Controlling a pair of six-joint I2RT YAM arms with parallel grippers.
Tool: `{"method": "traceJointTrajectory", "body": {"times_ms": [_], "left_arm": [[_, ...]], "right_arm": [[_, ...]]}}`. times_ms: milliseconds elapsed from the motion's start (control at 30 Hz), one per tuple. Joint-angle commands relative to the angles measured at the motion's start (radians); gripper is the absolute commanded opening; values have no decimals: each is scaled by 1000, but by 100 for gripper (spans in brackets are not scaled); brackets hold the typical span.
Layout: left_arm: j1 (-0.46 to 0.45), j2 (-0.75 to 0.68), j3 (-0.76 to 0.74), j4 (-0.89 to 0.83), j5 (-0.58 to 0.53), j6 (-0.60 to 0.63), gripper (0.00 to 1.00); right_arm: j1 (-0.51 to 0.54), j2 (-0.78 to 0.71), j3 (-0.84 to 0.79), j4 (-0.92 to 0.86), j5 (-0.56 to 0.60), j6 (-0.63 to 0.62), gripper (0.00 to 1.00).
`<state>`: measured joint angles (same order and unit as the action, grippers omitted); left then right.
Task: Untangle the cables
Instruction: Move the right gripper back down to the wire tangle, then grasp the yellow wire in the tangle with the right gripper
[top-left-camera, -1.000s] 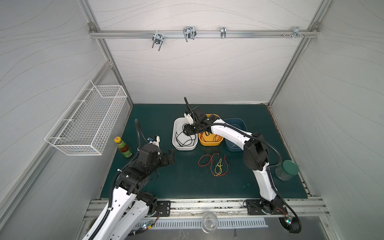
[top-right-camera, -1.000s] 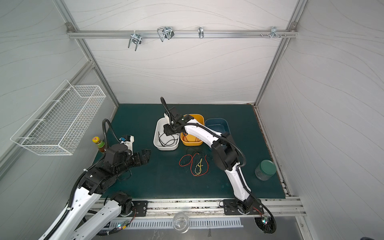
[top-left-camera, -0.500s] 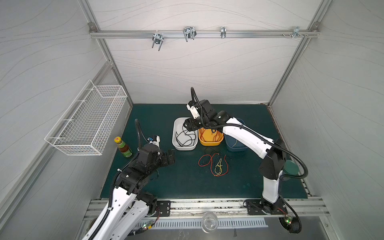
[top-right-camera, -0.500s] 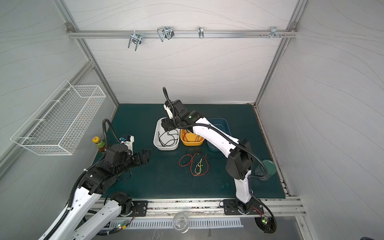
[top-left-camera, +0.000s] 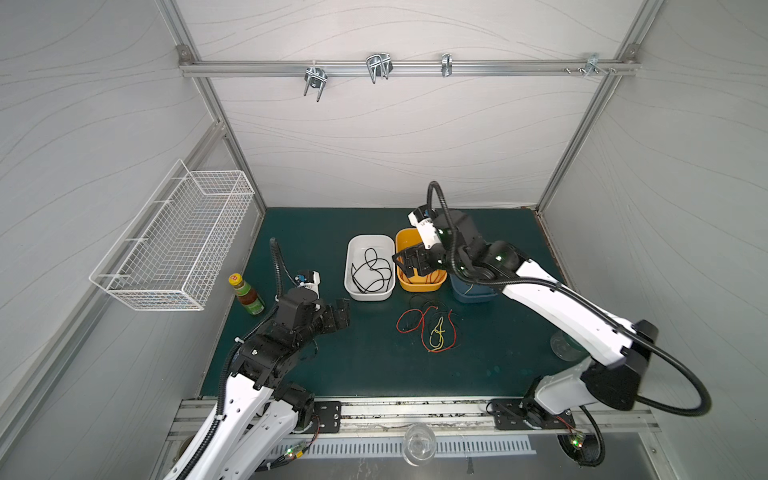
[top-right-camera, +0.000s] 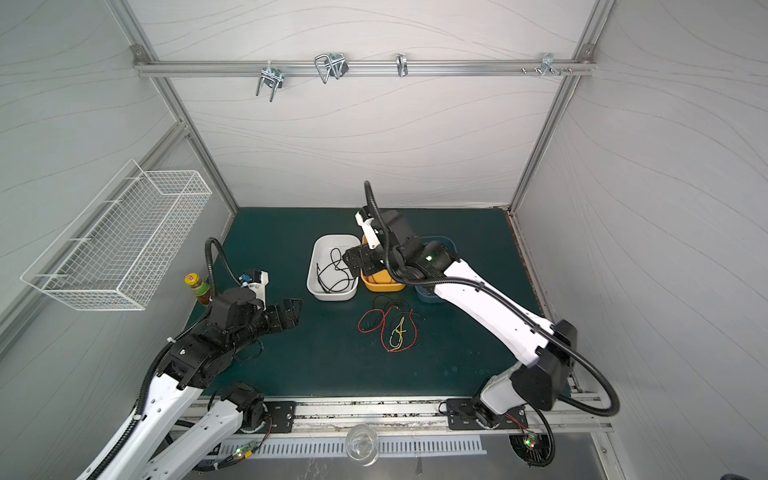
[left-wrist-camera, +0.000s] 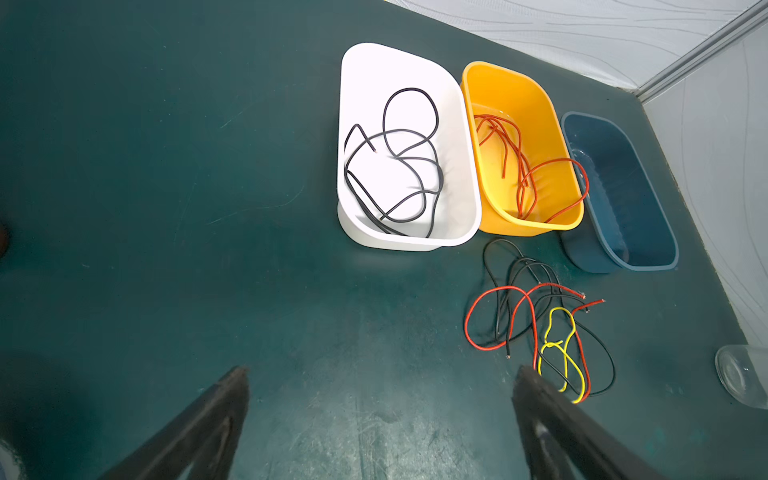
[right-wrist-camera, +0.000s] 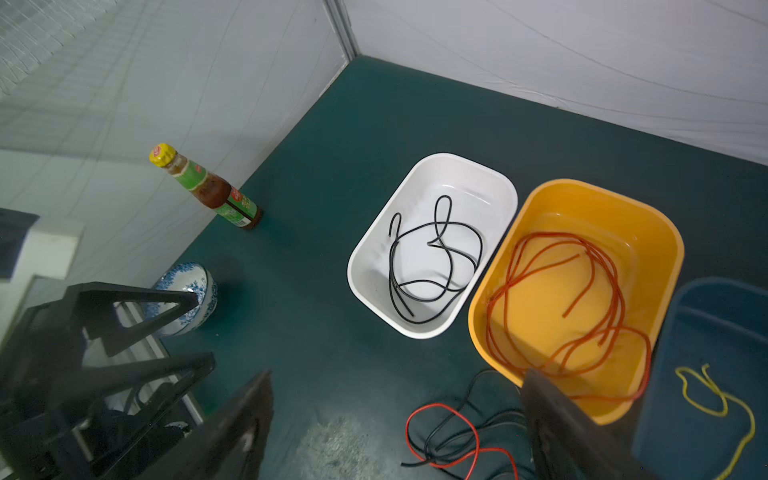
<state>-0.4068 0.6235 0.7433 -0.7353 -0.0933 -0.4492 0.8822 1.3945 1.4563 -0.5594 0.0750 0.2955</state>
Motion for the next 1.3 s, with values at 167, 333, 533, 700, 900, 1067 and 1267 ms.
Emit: {"method": "traceJointTrajectory", "body": {"times_ms": [167, 333, 533, 700, 900, 1067, 1267], "left_arm": [[-17, -4, 5, 34, 15, 3, 100], [-16, 1, 5, 37, 20, 3, 100], [-17, 10, 5, 37, 21, 3, 100], [-17, 11, 6, 37, 21, 2, 100], [-17, 14, 6, 37, 24, 4, 100], [-17, 14, 5, 37, 24, 4, 100], [-17, 14, 4, 38, 24, 4, 100]], "right_arm": [[12, -251, -408, 20, 72, 172, 94], [15, -295, -632, 99, 41, 266, 86], [50, -229, -715, 140, 48, 332, 77], [54, -164, -786, 199, 24, 371, 65], [54, -115, -809, 243, 24, 364, 45], [54, -77, -817, 281, 13, 361, 35], [54, -31, -801, 270, 4, 355, 33]]}}
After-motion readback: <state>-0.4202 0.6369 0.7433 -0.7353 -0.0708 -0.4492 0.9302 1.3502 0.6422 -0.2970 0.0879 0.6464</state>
